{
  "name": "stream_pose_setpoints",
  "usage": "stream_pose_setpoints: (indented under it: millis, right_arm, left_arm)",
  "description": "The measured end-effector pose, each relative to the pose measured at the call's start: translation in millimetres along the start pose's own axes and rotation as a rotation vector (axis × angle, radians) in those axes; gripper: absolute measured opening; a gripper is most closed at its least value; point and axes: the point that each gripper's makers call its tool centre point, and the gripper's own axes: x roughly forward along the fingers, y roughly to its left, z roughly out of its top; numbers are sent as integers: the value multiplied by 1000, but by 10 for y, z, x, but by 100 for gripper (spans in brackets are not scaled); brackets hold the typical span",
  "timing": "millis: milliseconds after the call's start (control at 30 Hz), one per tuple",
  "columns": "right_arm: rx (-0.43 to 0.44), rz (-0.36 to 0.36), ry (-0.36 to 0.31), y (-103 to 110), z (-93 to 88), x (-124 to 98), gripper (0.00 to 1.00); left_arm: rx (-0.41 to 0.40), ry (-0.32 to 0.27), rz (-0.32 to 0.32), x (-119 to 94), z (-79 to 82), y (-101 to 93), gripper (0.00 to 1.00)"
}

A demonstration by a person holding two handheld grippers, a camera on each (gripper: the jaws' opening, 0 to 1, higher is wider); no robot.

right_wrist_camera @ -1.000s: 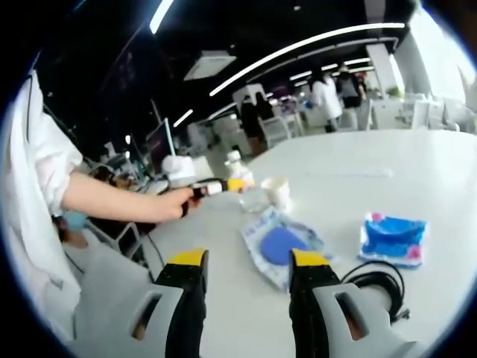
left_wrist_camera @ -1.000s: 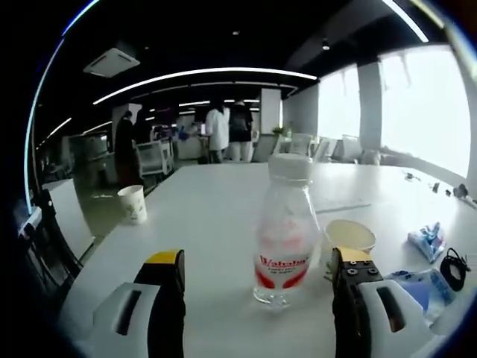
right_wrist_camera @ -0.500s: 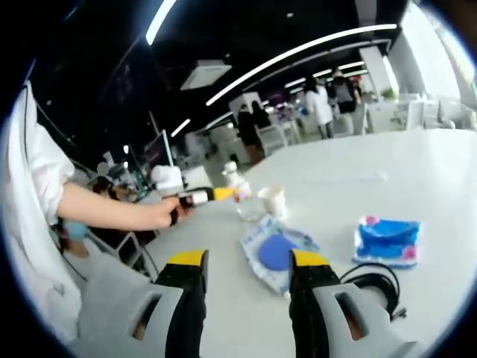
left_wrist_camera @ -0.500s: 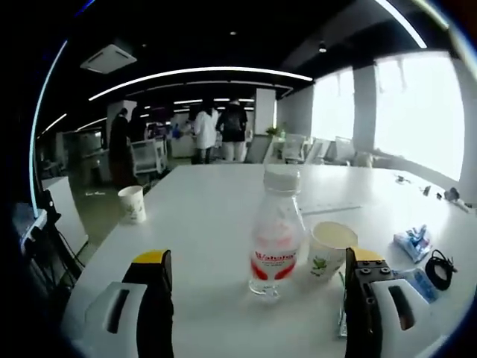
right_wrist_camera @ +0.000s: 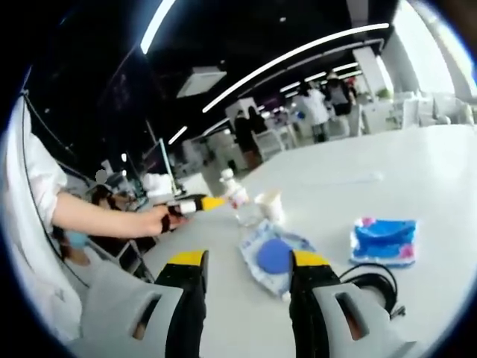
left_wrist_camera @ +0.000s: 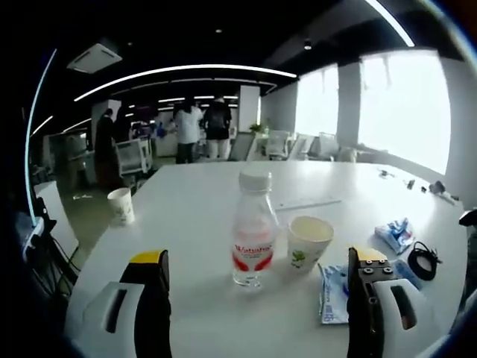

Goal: Arrange the tabletop items into an orderly group along one side of the table until the central work area is clear of visible clutter.

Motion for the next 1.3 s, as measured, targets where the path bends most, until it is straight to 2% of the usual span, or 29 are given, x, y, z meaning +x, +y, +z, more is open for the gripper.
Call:
stream_pose_setpoints:
  millis: [533, 1000, 1100, 1300]
  right_arm:
    - [-2, 1, 5, -3, -13, 1, 41]
    - [-49, 61, 39, 59, 25, 270, 43]
    - [-59, 68, 46, 57, 29, 309, 45]
    - [-106, 67, 71, -12, 48, 400, 59]
  left_arm:
    - [-7, -10, -13, -72, 4, -49, 97]
    - [-21, -29, -22, -265, 21, -96, 97]
    - [-27, -28, -20, -308, 1, -92, 97]
    - [-28, -19, -24, -373, -46, -97, 96]
